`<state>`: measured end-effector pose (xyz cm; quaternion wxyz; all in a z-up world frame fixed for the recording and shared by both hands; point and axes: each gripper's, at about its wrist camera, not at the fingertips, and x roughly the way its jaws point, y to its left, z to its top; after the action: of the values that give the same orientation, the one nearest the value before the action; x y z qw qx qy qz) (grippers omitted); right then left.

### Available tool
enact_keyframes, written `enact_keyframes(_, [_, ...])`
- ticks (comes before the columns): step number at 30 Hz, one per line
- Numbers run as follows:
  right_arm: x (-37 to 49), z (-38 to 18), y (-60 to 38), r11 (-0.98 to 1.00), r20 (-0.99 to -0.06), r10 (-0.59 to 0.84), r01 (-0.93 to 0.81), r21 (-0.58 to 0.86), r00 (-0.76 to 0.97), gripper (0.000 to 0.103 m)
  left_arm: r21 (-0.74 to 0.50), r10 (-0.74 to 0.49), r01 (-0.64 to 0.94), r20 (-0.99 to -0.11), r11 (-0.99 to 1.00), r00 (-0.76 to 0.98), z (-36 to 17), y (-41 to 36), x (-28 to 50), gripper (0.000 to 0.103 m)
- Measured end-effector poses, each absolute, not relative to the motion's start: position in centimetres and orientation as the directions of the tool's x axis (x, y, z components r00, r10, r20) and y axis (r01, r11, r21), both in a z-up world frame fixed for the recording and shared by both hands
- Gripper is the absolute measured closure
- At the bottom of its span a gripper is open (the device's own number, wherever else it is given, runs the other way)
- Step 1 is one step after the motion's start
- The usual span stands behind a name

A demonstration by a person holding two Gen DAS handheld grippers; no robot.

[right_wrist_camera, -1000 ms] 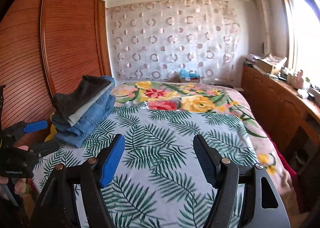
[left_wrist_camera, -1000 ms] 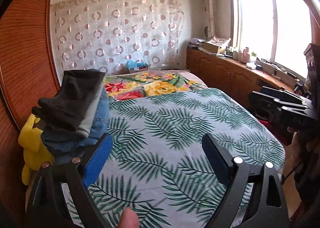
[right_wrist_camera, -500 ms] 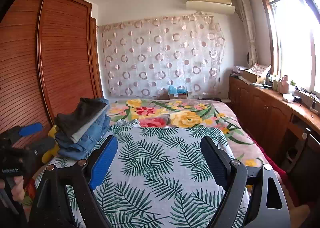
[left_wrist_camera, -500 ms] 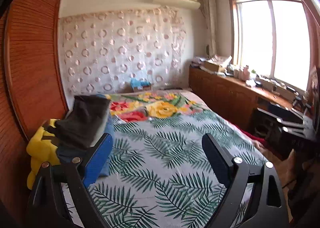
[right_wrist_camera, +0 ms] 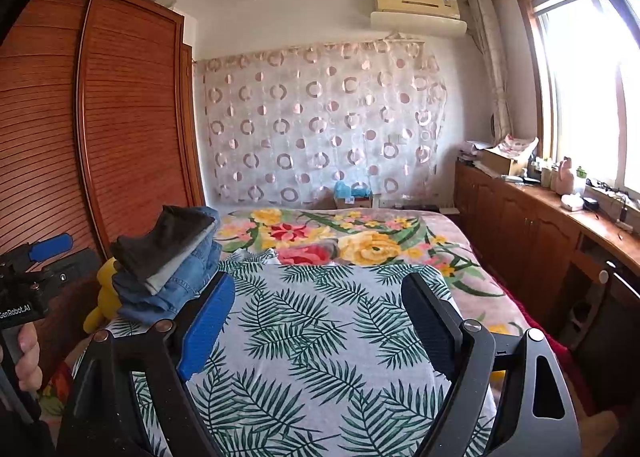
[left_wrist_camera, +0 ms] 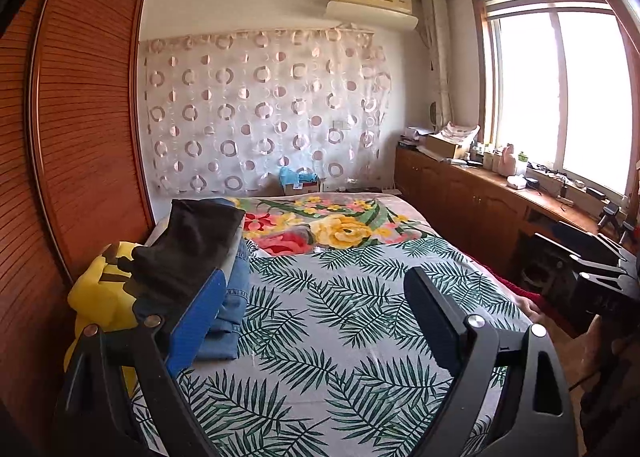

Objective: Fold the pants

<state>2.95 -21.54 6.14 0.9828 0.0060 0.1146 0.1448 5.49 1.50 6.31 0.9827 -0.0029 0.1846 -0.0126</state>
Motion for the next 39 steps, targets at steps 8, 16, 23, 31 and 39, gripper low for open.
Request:
enact_keyframes(8, [2.93,6.09,-21.74,0.957,-0.226,0.29,-0.287,0.044,0.93,0.016,-0.01,-0.026,0.023,-0.364,1.0,0.931,6.3,1.47,5.48,0.012])
enact_keyframes(16, [2.93,6.05,-21.73,0.957,-0.225,0.29,-0.288,0.044,0.93,0.016,-0.012,-0.021,0.018,-0.365,1.0,0.931,5.63,1.7,5.47,0.012])
enact_keyframes(23, [3.06,5.96,-21.78,0.957,-0.225,0.289,-0.287,0.043,0.93,0.016,-0.01,-0.02,0.017,-0.365,1.0,0.931,5.64,1.75,5.46,0.012])
enact_keyframes(31, [3.22,5.77,-21.93,0.956,-0.224,0.291,-0.289,0.044,0.93,0.016,-0.01,-0.019,0.017,-0.366,1.0,0.93,5.4,1.92,5.41,0.012])
enact_keyframes(39, [3.2,5.67,-22.18,0.957,-0.225,0.29,-0.287,0.047,0.93,0.016,-0.008,-0.019,0.017,-0.366,1.0,0.93,5.37,1.96,5.41,0.012])
